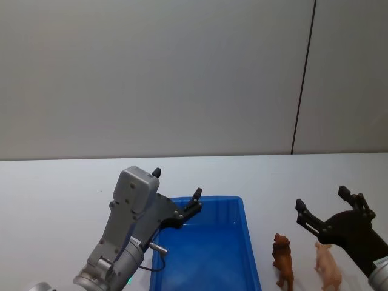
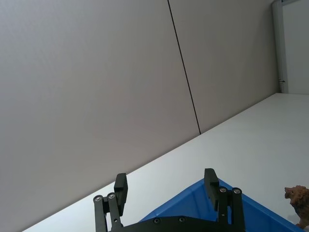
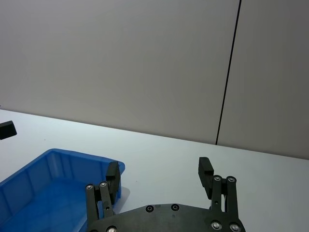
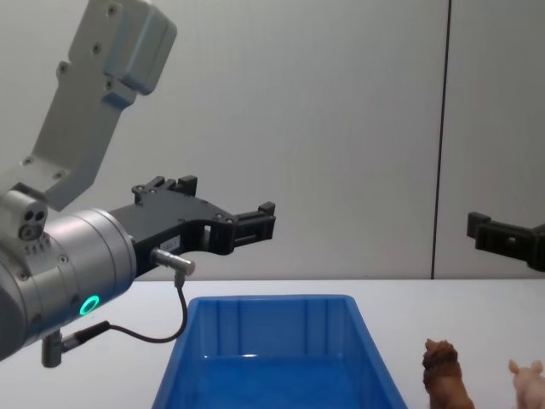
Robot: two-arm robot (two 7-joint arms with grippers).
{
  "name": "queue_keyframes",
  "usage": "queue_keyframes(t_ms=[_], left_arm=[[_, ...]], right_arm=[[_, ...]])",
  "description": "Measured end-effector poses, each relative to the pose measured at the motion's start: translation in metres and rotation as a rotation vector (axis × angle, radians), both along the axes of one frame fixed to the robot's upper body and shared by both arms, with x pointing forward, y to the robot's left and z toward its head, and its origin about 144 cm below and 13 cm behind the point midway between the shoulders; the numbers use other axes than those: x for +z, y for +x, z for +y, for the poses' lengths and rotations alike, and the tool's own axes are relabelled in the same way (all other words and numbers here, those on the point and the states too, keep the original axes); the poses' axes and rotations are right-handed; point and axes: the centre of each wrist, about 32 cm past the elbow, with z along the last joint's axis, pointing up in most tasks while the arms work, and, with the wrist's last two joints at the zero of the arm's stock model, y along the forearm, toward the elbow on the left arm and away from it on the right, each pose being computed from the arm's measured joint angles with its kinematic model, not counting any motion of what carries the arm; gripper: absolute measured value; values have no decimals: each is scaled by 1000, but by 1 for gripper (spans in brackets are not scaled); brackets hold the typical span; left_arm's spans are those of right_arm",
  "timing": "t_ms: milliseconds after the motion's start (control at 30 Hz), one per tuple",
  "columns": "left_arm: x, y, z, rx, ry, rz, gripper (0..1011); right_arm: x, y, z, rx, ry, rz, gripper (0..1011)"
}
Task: Pick up the two dolls from the table and place them into the box.
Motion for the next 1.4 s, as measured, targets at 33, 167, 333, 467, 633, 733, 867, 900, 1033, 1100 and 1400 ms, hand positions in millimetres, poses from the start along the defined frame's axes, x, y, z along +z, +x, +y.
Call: queue_keyframes(t_ms=[33, 167, 333, 467, 633, 733, 867, 900, 1033, 1100, 1400], left_arm=[[0, 0, 0, 0, 0, 0, 1001], [0, 0, 0, 0, 0, 0, 1001], [0, 0, 0, 0, 0, 0, 1001], [0, 0, 0, 0, 0, 0, 1001], [0, 0, 0, 0, 0, 0, 1001], [0, 0, 0, 0, 0, 0, 1001], [0, 0, 0, 0, 0, 0, 1001], [0, 0, 0, 0, 0, 0, 1001], [0, 0, 0, 0, 0, 0, 1001], [0, 0, 0, 0, 0, 0, 1001], [0, 0, 0, 0, 0, 0, 1001]], right_arm=[[0, 0, 0, 0, 0, 0, 1001], [0, 0, 0, 0, 0, 0, 1001], [0, 0, 0, 0, 0, 0, 1001], [0, 0, 0, 0, 0, 0, 1001], [0, 0, 0, 0, 0, 0, 1001], [0, 0, 0, 0, 0, 0, 1001], [-1, 1, -2, 0, 0, 6, 1001], [-1, 1, -2, 1, 1, 9, 1001], [-2, 2, -6, 4, 0, 34, 1001], [-4, 3, -10, 6, -3, 56, 1001], [-10, 3, -27, 21, -26, 147, 1001]])
